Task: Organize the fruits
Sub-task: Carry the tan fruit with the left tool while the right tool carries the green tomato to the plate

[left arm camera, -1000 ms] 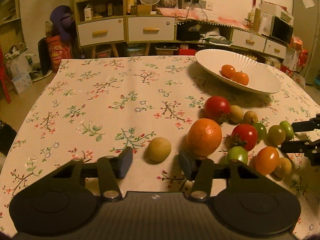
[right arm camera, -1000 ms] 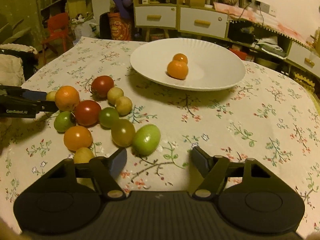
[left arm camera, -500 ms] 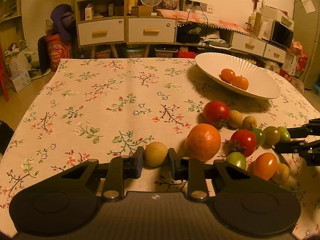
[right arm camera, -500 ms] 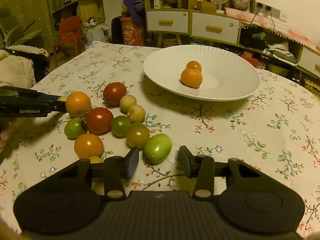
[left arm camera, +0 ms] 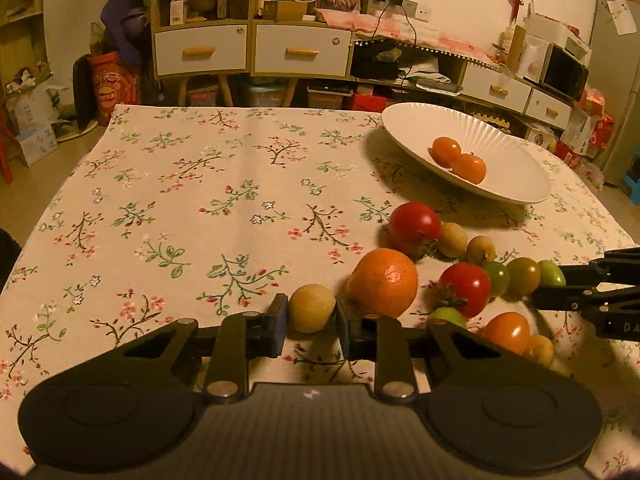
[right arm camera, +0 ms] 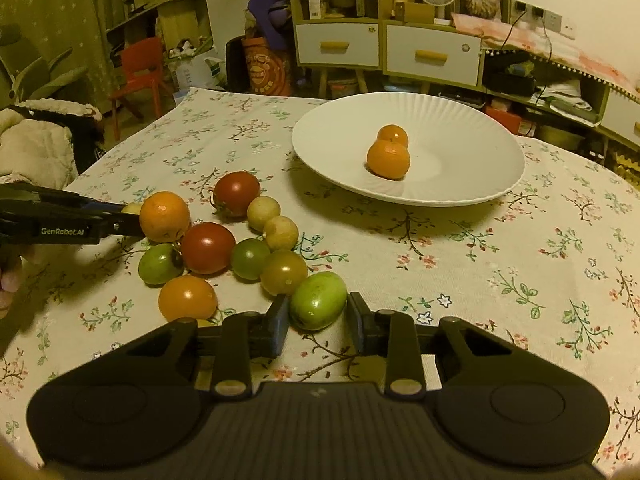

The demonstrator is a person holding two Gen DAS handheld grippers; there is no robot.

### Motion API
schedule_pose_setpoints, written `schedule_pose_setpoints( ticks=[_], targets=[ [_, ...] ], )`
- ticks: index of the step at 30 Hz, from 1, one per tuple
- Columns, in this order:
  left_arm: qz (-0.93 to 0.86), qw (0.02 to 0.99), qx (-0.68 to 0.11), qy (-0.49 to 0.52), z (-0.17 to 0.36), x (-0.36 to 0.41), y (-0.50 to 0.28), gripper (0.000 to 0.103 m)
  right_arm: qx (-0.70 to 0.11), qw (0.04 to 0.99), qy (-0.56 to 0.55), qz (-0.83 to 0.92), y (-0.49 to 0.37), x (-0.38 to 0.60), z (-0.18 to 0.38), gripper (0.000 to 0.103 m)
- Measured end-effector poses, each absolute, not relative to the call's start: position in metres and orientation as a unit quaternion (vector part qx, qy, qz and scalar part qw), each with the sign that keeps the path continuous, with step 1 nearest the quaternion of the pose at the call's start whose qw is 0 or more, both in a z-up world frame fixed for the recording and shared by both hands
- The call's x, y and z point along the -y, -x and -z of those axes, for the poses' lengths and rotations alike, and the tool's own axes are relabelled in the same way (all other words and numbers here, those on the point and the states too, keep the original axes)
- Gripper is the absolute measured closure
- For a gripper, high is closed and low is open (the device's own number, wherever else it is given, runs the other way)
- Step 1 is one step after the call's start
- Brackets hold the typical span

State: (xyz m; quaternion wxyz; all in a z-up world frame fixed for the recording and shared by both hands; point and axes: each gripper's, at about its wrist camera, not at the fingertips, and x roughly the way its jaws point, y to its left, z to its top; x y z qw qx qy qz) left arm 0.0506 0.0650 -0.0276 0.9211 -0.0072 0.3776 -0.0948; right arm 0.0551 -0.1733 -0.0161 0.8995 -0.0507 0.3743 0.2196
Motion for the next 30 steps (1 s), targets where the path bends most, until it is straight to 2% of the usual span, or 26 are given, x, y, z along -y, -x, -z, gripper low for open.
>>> schedule_pose_setpoints(
  ticks=[17, 30],
  targets=[
    [0.106, 0.923, -0.369, 0.019, 0.009, -0.054, -0.056, 0.07, -0.367, 0.903, 0.037, -0.22, -0.056, 0.175, 0.002, 0.075],
    [0.137, 0.921, -0.364, 0.011, -0.001, -0.013, -0.06, 0.07, -0.351, 0.912, 0.014, -0.21, -0.067, 0.185, -0.012, 0.075]
  ],
)
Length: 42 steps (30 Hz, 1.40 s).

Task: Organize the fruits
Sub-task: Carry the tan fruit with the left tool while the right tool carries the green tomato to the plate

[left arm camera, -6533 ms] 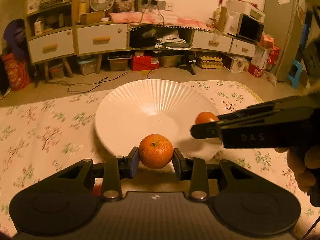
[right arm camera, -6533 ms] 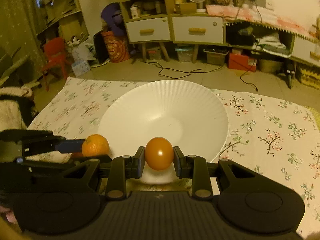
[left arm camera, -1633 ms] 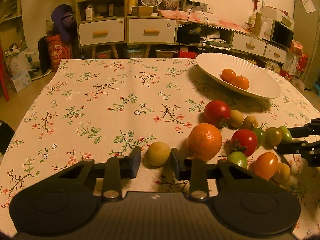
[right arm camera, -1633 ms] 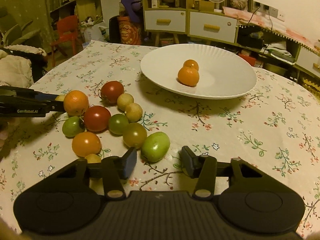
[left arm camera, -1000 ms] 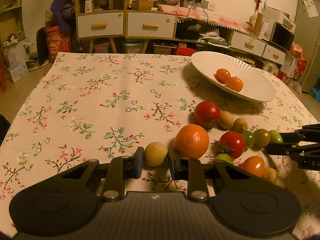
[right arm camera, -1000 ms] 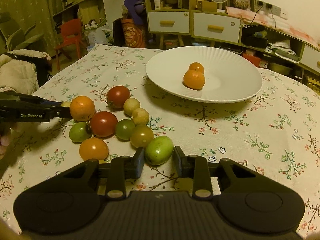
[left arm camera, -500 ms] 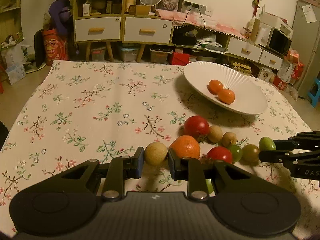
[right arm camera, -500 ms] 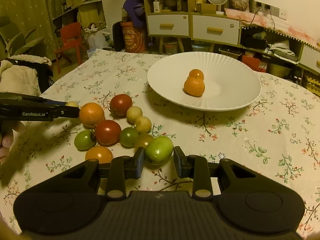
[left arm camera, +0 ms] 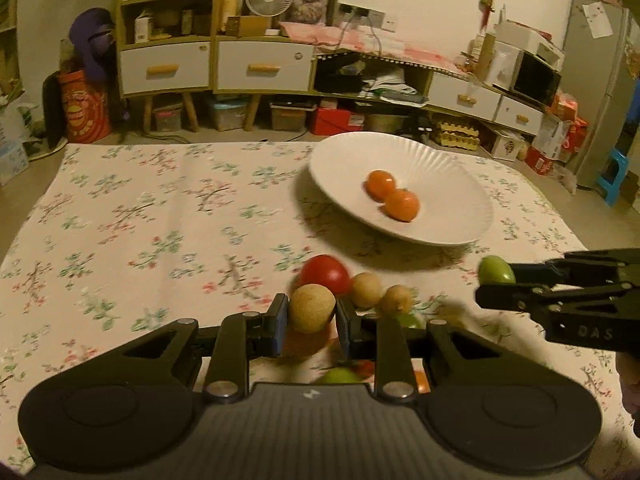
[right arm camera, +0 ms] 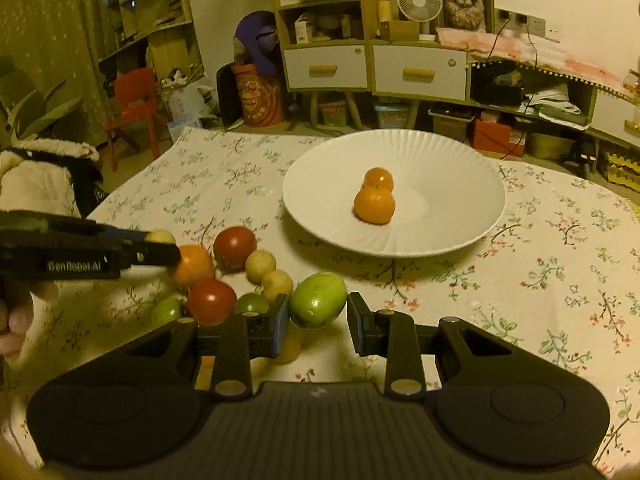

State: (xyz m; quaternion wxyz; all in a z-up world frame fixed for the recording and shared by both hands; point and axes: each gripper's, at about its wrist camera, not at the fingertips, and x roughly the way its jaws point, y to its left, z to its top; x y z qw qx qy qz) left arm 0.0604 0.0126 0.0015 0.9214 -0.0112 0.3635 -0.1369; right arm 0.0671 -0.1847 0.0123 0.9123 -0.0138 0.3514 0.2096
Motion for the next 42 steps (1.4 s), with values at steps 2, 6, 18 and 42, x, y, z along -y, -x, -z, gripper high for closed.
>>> schedule_pose_setpoints(
  ticks=[2, 6, 18, 42],
  targets=[
    [0.143, 0.922, -0.359, 0.008, -0.002, -0.004, -0.061, 0.07, -0.349, 0.914, 0.011, -0.207, -0.07, 0.187, -0.014, 0.075],
    [0.161, 0.922, -0.352, -0.007, -0.002, 0.012, -0.06, 0.07, -0.345, 0.917, 0.007, -0.201, -0.076, 0.192, -0.016, 0.075],
    [0.188, 0.921, -0.335, -0.063, -0.01, 0.05, -0.091, 0.07, -0.345, 0.92, -0.002, -0.187, -0.107, 0.202, -0.019, 0.075],
    [0.186, 0.904, -0.363, -0.124, 0.01, 0.074, -0.167, 0.07, -0.36, 0.916, 0.026, -0.176, -0.172, 0.214, -0.002, 0.075]
  ],
)
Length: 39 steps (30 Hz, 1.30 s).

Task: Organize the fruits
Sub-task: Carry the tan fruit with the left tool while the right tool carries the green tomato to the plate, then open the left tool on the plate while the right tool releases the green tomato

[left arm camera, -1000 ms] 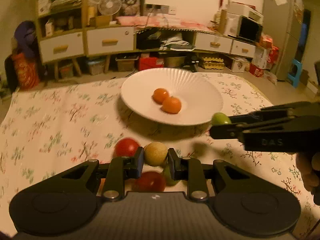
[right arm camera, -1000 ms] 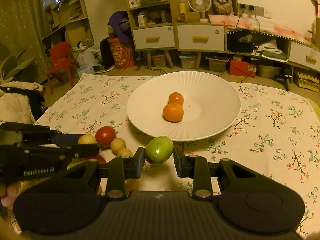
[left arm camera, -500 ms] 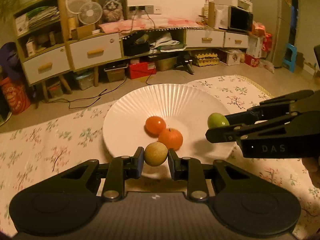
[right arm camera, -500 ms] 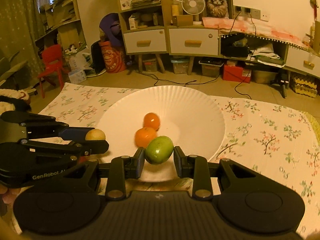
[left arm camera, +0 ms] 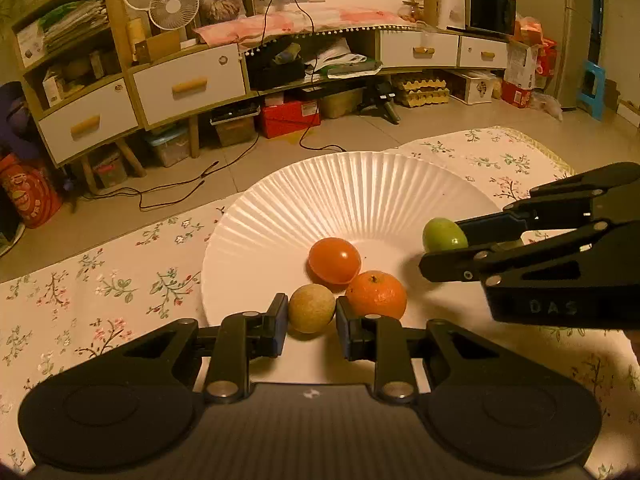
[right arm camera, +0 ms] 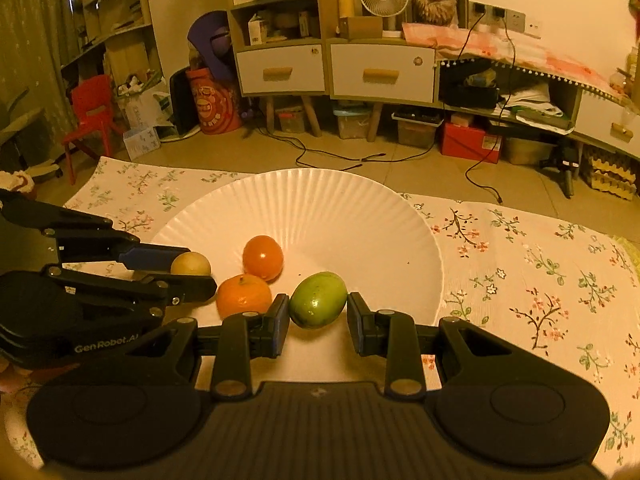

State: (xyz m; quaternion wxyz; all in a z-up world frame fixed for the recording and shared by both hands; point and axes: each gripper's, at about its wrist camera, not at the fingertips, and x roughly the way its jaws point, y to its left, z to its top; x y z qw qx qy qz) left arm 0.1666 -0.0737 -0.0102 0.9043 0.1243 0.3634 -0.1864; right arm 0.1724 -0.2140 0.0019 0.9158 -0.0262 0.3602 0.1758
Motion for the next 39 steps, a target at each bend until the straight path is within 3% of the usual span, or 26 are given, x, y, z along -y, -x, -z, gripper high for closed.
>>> schedule_pose_setpoints(
  ticks=[23, 32, 39],
  targets=[
    [0.209, 0.897, -0.368, -0.127, 0.015, 0.084, -0.186, 0.068, -0.366, 0.907, 0.096, -0.187, -0.182, 0.209, -0.004, 0.074],
    [0.204, 0.899, -0.364, -0.131, 0.01, 0.078, -0.178, 0.06, -0.363, 0.911, 0.091, -0.175, -0.178, 0.213, -0.007, 0.068],
    [0.194, 0.903, -0.364, -0.125, 0.003, 0.068, -0.164, 0.047, -0.363, 0.914, 0.081, -0.164, -0.168, 0.215, -0.014, 0.058]
  ],
)
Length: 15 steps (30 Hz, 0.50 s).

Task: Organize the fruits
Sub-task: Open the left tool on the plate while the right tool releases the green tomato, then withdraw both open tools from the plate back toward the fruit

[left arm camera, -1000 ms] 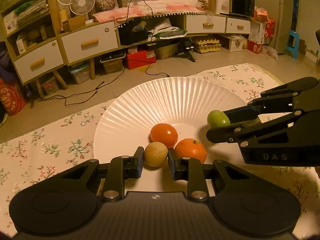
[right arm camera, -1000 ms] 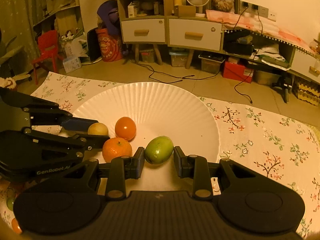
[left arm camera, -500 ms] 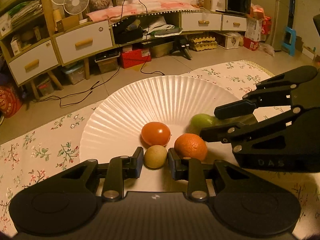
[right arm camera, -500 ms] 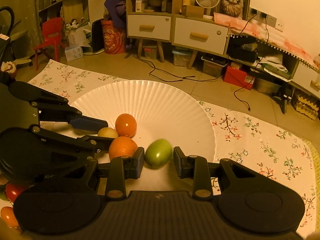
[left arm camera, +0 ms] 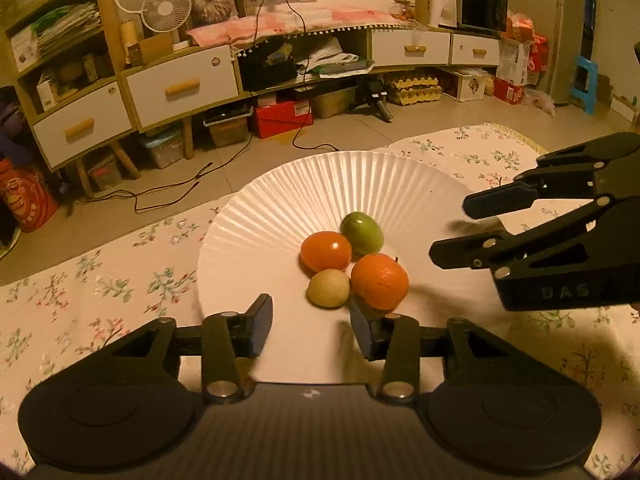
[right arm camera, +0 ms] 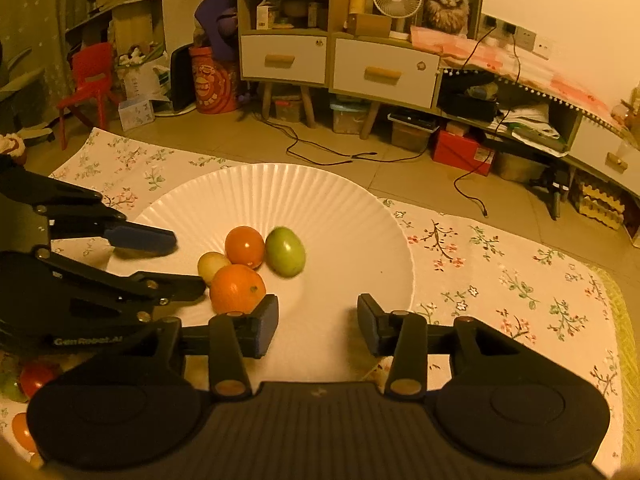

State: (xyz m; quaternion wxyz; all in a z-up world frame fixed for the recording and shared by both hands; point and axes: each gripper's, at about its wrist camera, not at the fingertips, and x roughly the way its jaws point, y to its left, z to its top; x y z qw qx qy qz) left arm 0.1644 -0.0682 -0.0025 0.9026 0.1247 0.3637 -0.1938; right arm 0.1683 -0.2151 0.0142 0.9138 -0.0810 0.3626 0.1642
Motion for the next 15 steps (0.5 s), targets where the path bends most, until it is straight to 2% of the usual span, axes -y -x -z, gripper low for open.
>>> schedule_pose_setpoints(
  ticks=[5, 6, 15],
  targets=[
    [0.188, 0.907, -0.358, -0.112, -0.005, 0.057, -0.148, 0.041, -0.358, 0.917, 0.061, -0.163, -0.156, 0.214, -0.023, 0.046],
    [0.185, 0.908, -0.359, -0.112, -0.006, 0.056, -0.145, 0.037, -0.358, 0.918, 0.058, -0.162, -0.153, 0.214, -0.025, 0.042],
    [0.171, 0.908, -0.371, -0.093, -0.01, 0.038, -0.117, 0.031, -0.363, 0.918, 0.053, -0.151, -0.127, 0.206, -0.03, 0.03]
  ],
)
